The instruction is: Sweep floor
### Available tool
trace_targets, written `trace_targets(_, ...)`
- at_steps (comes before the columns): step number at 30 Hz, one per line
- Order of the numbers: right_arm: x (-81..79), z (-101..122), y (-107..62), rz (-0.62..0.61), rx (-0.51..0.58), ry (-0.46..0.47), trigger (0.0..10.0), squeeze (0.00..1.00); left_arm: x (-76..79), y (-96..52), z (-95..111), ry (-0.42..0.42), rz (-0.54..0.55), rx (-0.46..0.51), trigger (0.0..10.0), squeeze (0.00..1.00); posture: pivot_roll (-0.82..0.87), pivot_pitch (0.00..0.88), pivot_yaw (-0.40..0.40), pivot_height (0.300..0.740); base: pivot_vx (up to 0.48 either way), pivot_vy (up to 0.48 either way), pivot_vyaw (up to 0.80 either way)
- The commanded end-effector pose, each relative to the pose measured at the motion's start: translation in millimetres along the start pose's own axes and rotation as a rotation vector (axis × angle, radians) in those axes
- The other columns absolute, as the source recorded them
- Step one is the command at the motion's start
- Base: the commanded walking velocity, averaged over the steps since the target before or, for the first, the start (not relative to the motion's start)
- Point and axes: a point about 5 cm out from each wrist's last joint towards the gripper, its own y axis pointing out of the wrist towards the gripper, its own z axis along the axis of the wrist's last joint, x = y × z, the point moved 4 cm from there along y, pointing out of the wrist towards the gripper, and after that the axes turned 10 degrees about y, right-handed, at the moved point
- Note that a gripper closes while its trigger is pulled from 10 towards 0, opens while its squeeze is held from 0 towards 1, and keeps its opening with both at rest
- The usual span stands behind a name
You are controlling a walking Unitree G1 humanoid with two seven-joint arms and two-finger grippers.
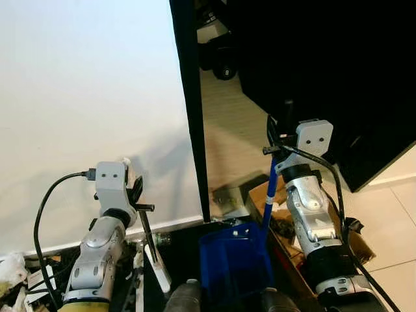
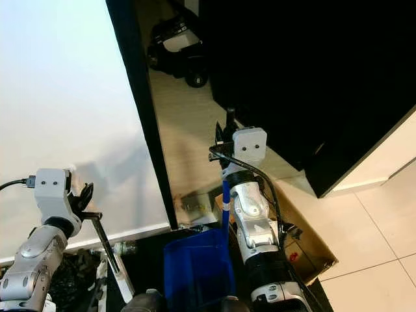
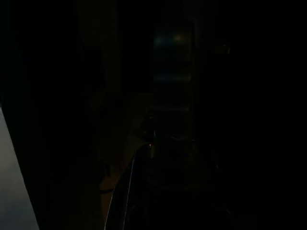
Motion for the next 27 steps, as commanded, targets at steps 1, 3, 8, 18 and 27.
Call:
trace_targets(1,1.0,-0.6,0.5,-0.008,-0.001,0.01,10.0,0.0,1.5,-0.5,5.2,0.003,0.001,0.015,10.0,0.0,0.2,0.163,0.003,0.74,0.0,0.0,0.0)
trace_targets(3,0.9,-1.0,0.6,-0.007,-0.003,0.008,10.0,0.0,1.4,-0.4,5.3,0.003,0.001,0.015,10.0,0.0,0.2,0.164,0.003,0.74,0.0,0.0,0.0)
trace_targets(8,1.1,-1.5,0.8,-0.008,-0.006,0.013,10.0,0.0,0.4,-0.5,4.7,0.006,0.004,0.011,10.0,0.0,0.2,0.166,0.003,0.74,0.0,0.0,0.0)
trace_targets(18,1.4,-2.6,0.3,-0.008,-0.013,0.015,10.0,0.0,-1.2,-0.5,6.2,-0.001,0.004,0.019,10.0,0.0,0.21,0.168,0.005,0.74,0.0,0.0,0.0)
trace_targets(27,1.9,-3.1,-0.7,-0.009,-0.015,0.016,10.0,0.0,1.2,0.1,7.5,-0.002,0.001,0.024,10.0,0.0,0.2,0.168,0.006,0.74,0.0,0.0,0.0)
